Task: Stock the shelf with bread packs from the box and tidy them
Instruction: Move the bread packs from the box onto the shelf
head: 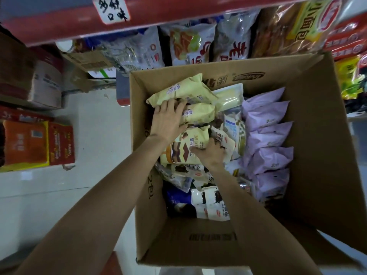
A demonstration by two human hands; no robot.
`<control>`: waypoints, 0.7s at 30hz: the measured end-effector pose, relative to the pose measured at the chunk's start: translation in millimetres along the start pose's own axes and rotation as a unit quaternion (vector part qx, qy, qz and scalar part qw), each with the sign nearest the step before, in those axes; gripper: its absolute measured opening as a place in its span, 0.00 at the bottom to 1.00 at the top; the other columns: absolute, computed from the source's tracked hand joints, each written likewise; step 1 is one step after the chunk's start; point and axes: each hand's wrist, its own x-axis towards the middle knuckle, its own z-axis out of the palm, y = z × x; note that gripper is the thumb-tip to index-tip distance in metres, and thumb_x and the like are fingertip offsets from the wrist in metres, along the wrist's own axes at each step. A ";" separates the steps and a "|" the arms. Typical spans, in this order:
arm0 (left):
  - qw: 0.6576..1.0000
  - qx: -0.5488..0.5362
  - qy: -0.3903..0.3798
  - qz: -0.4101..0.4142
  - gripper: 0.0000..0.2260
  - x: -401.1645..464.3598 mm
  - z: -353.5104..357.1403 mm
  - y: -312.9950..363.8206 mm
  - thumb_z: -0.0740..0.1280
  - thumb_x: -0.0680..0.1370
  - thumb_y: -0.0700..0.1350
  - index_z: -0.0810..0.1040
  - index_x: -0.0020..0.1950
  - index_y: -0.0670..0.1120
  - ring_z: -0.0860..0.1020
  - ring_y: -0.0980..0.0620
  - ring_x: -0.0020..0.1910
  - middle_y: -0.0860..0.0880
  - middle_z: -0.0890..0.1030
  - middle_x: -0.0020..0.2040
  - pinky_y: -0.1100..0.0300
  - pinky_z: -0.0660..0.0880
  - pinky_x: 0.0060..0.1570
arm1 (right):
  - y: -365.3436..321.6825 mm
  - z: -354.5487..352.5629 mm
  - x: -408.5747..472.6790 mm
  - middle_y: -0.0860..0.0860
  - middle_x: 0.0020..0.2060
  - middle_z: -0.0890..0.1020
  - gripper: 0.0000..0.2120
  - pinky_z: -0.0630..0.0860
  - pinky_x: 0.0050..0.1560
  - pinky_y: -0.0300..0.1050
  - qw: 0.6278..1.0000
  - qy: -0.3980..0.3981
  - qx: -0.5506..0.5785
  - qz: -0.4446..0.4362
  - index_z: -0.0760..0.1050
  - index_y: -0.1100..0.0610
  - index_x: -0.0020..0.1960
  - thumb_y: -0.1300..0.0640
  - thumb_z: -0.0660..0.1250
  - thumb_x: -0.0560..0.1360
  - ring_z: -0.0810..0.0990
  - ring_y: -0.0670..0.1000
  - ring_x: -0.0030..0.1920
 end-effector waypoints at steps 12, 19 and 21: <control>0.958 -0.263 0.080 -0.078 0.23 -23.1 -53.0 -4.7 0.69 0.75 0.53 0.70 0.64 0.44 0.75 0.46 0.58 0.46 0.76 0.60 0.51 0.74 0.49 | 2.4 -57.9 -84.0 0.46 0.55 0.76 0.28 0.72 0.47 0.37 0.964 0.150 0.191 -0.112 0.67 0.54 0.63 0.57 0.76 0.67 0.76 0.45 0.51; 0.789 -0.538 0.136 -0.264 0.14 -69.3 -131.9 -9.5 0.69 0.74 0.55 0.73 0.55 0.51 0.79 0.53 0.50 0.55 0.79 0.48 0.51 0.76 0.53 | 11.0 -157.9 -157.5 0.49 0.52 0.79 0.26 0.76 0.47 0.41 0.940 0.221 0.223 -0.131 0.70 0.56 0.63 0.55 0.75 0.68 0.79 0.49 0.50; 0.774 -0.550 0.132 -0.285 0.14 -85.4 -147.0 -13.4 0.69 0.75 0.56 0.74 0.55 0.51 0.79 0.50 0.52 0.54 0.79 0.49 0.47 0.76 0.55 | 0.8 -180.6 -175.2 0.49 0.54 0.78 0.28 0.78 0.52 0.49 0.933 0.198 0.250 -0.166 0.68 0.54 0.66 0.56 0.74 0.69 0.79 0.47 0.52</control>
